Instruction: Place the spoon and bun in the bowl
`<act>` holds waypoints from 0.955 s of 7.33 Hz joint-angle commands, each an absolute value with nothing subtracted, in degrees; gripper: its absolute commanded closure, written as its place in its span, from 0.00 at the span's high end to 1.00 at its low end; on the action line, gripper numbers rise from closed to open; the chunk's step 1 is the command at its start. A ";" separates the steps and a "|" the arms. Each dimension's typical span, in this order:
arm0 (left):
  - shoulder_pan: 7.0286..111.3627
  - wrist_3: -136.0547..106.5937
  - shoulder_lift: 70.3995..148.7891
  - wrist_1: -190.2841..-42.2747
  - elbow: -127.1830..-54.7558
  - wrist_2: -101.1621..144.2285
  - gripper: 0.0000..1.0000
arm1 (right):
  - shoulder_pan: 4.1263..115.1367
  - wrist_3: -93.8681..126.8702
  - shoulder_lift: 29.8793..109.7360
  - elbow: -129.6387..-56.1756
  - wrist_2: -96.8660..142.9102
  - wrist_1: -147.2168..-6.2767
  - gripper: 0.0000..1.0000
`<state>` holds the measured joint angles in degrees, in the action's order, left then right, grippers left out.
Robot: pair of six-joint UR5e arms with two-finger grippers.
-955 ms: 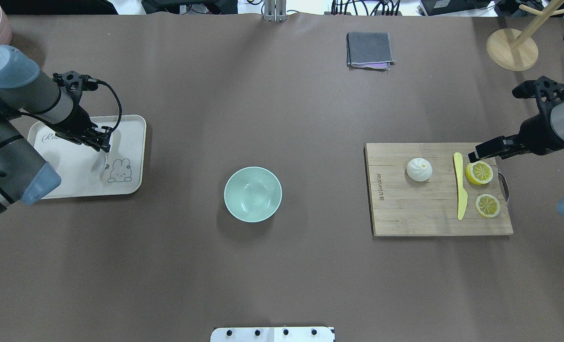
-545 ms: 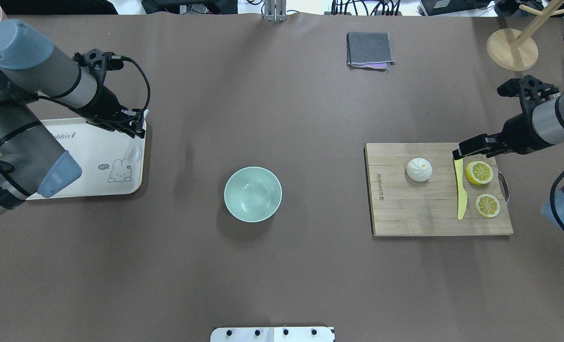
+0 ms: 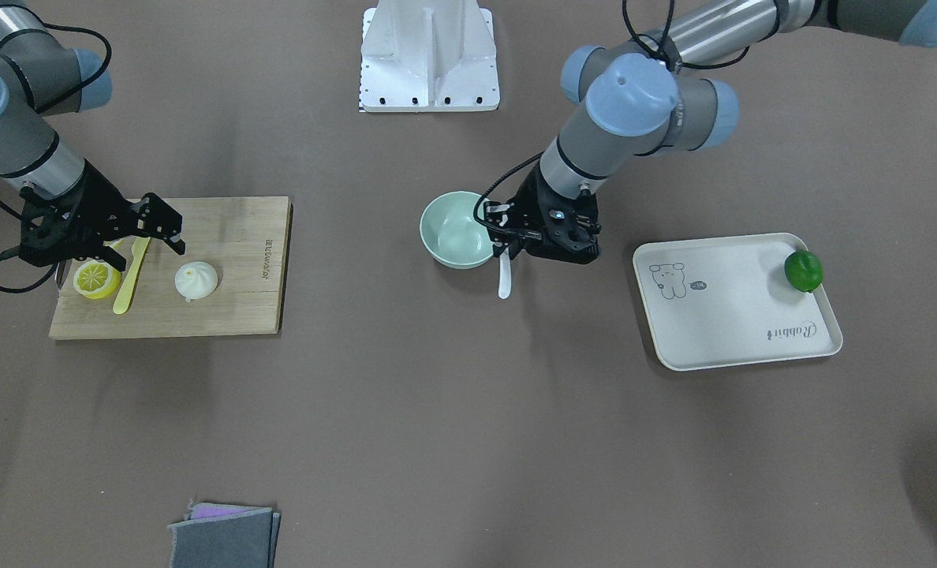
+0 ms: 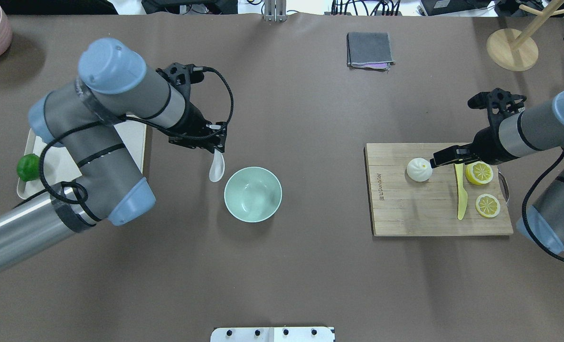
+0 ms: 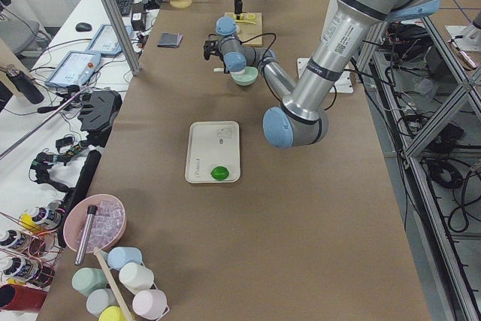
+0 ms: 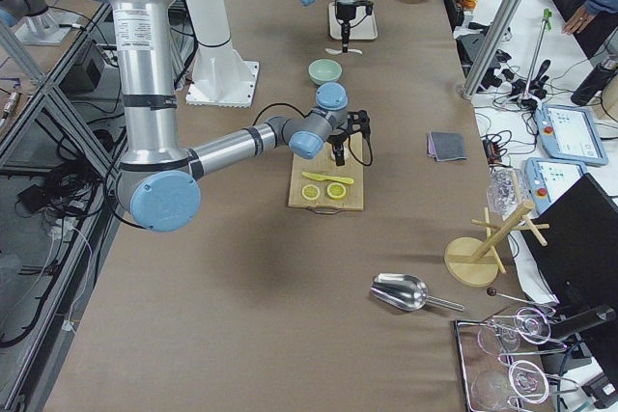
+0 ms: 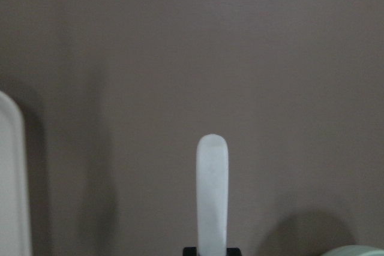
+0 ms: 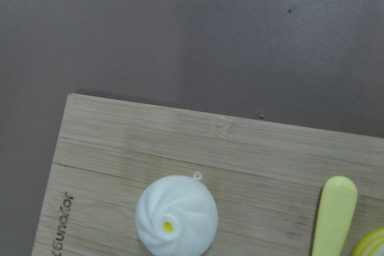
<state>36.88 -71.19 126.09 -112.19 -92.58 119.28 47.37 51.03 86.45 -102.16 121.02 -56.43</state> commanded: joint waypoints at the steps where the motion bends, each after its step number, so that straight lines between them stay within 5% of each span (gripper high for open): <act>1: 33.50 -72.33 126.91 -112.41 -92.37 115.95 0.67 | 44.92 51.06 86.31 -101.78 118.31 -56.51 0.95; 2: 33.23 -72.86 127.00 -112.41 -92.63 115.14 0.98 | 44.22 51.15 85.87 -101.78 117.69 -56.60 0.91; 4: 33.40 -72.95 126.56 -112.41 -92.81 115.14 0.98 | 41.32 51.94 83.42 -100.99 115.24 -57.04 0.86; 5: 33.83 -73.04 126.48 -112.41 -92.99 115.14 0.98 | 40.70 51.94 82.71 -99.51 113.48 -56.95 0.75; 6: 35.40 -72.78 126.30 -112.24 -92.99 115.66 0.98 | 40.78 51.94 82.71 -99.32 113.03 -56.95 0.29; 7: 37.25 -72.43 124.47 -112.15 -94.47 116.62 0.98 | 40.78 51.94 82.62 -99.93 113.11 -56.87 0.00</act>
